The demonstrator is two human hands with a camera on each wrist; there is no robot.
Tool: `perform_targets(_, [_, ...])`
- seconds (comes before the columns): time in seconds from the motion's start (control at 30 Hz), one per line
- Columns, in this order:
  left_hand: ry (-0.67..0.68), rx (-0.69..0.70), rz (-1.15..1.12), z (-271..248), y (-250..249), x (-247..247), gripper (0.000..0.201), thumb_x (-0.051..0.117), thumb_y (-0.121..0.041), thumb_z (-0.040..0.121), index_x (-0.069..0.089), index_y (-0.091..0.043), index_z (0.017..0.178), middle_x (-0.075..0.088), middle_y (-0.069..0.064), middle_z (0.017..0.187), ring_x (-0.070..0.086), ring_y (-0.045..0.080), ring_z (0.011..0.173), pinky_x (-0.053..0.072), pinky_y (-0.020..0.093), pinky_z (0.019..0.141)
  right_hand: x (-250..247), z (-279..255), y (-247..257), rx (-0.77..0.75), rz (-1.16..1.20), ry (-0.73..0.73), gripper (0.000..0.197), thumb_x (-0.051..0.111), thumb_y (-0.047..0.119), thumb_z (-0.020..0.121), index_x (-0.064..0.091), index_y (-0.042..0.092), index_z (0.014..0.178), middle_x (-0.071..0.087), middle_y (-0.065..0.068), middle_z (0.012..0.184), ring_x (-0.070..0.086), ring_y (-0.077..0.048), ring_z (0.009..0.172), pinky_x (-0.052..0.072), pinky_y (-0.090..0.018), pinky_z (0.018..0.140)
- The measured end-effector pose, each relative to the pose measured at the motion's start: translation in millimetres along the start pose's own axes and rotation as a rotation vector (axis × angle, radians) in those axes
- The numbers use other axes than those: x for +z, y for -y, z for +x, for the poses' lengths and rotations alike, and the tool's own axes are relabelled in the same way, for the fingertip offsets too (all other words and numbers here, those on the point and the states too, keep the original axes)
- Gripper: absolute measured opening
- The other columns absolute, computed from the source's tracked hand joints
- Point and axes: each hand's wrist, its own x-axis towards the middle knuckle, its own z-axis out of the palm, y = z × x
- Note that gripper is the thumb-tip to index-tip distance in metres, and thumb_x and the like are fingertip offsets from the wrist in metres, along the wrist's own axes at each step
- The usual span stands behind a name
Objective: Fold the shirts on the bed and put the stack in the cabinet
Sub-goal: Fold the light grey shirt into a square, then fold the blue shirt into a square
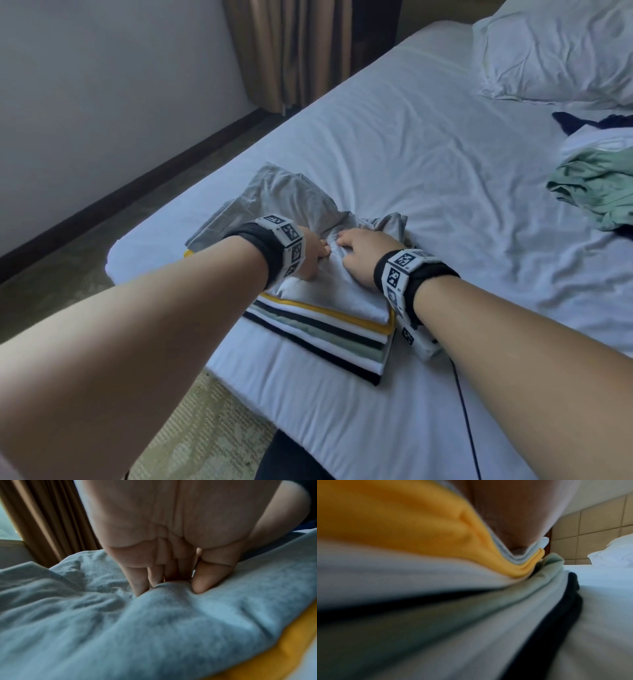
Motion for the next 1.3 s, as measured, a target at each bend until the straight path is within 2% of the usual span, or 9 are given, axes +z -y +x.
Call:
perform_targets(0.07, [0.007, -0.034, 0.031, -1, -4, -4, 0.064, 0.046, -0.028, 0.103, 0.024, -0.018, 0.162, 0.039, 0.006, 0.158, 0.045, 0.027, 0.139, 0.041, 0.032, 0.099, -3, -2, 3, -0.026, -0.010, 0.044, 0.045, 0.041, 0.020, 0.100, 0.052, 0.016, 0.144, 0.046, -0.004, 0.153, 0.040, -0.025, 0.139, 0.030, -0.035, 0.117])
perform_targets(0.2, [-0.041, -0.113, -0.022, -17, -15, 0, 0.068, 0.049, -0.028, 0.102, 0.021, -0.013, 0.162, 0.024, 0.007, 0.167, 0.030, 0.028, 0.151, 0.029, 0.043, 0.121, -5, -51, 0, -0.093, 0.032, 0.041, 0.060, 0.045, 0.019, 0.100, 0.032, 0.021, 0.158, 0.019, 0.003, 0.168, 0.009, -0.019, 0.155, 0.010, -0.034, 0.123])
perform_targets(0.43, [-0.295, -0.246, -0.229, -51, -70, -36, 0.057, 0.052, -0.036, 0.087, 0.048, -0.023, 0.142, 0.050, 0.009, 0.145, 0.049, 0.034, 0.131, 0.045, 0.048, 0.107, -39, -190, -109, 0.274, 0.103, -0.080, 0.071, 0.059, 0.037, 0.095, 0.028, 0.029, 0.158, 0.034, 0.000, 0.162, 0.040, -0.022, 0.143, 0.035, -0.032, 0.112])
perform_targets(0.57, [-0.468, -0.006, -0.337, -61, -148, -85, 0.058, 0.054, -0.031, 0.088, 0.043, -0.028, 0.145, 0.045, 0.003, 0.150, 0.043, 0.029, 0.139, 0.042, 0.041, 0.109, -46, -258, -208, 0.564, 0.130, -0.007, 0.092, 0.072, 0.051, 0.082, 0.022, 0.038, 0.159, 0.026, 0.003, 0.165, 0.037, -0.027, 0.145, 0.040, -0.039, 0.112])
perform_targets(0.63, [-0.437, 0.096, -0.419, -55, -192, -103, 0.071, 0.059, -0.036, 0.092, 0.032, -0.031, 0.158, 0.039, 0.003, 0.157, 0.042, 0.026, 0.141, 0.041, 0.038, 0.110, -30, -279, -238, 0.632, 0.128, 0.080, 0.105, 0.074, 0.062, 0.070, 0.015, 0.049, 0.157, 0.013, 0.004, 0.169, 0.032, -0.030, 0.148, 0.037, -0.044, 0.115])
perform_targets(0.8, [-0.297, 0.223, -0.522, -13, -268, -122, 0.094, 0.075, -0.048, 0.087, 0.020, -0.034, 0.162, 0.038, 0.006, 0.159, 0.048, 0.027, 0.138, 0.043, 0.040, 0.110, 11, -274, -266, 0.667, 0.105, 0.158, 0.107, 0.070, 0.070, 0.074, 0.002, 0.056, 0.155, -0.009, 0.007, 0.169, -0.006, -0.044, 0.152, 0.014, -0.058, 0.123])
perform_targets(0.93, [-0.278, 0.238, -0.480, 29, -304, -135, 0.105, 0.082, -0.048, 0.081, 0.020, -0.026, 0.163, 0.029, 0.007, 0.164, 0.033, 0.026, 0.149, 0.032, 0.038, 0.118, -2, -266, -277, 0.580, 0.060, 0.213, 0.105, 0.074, 0.068, 0.074, 0.015, 0.045, 0.158, 0.010, -0.002, 0.168, 0.024, -0.039, 0.150, 0.030, -0.052, 0.119])
perform_targets(1.13, [-0.196, 0.170, -0.303, 84, -334, -174, 0.129, 0.088, -0.061, 0.065, 0.008, -0.037, 0.163, 0.005, 0.008, 0.171, 0.014, 0.040, 0.155, 0.025, 0.060, 0.121, 0, -264, -295, 0.537, 0.072, 0.281, 0.111, 0.070, 0.074, 0.073, 0.008, 0.043, 0.160, 0.006, 0.000, 0.169, 0.023, -0.032, 0.151, 0.031, -0.047, 0.119])
perform_targets(1.3, [-0.108, 0.144, -0.050, 101, -351, -178, 0.141, 0.087, -0.076, 0.049, 0.009, -0.041, 0.161, 0.025, 0.009, 0.162, 0.037, 0.037, 0.146, 0.041, 0.056, 0.112, -9, -251, -296, 0.455, 0.021, 0.258, 0.099, 0.077, 0.061, 0.077, 0.031, 0.025, 0.157, 0.041, -0.005, 0.157, 0.046, -0.030, 0.139, 0.041, -0.043, 0.112])
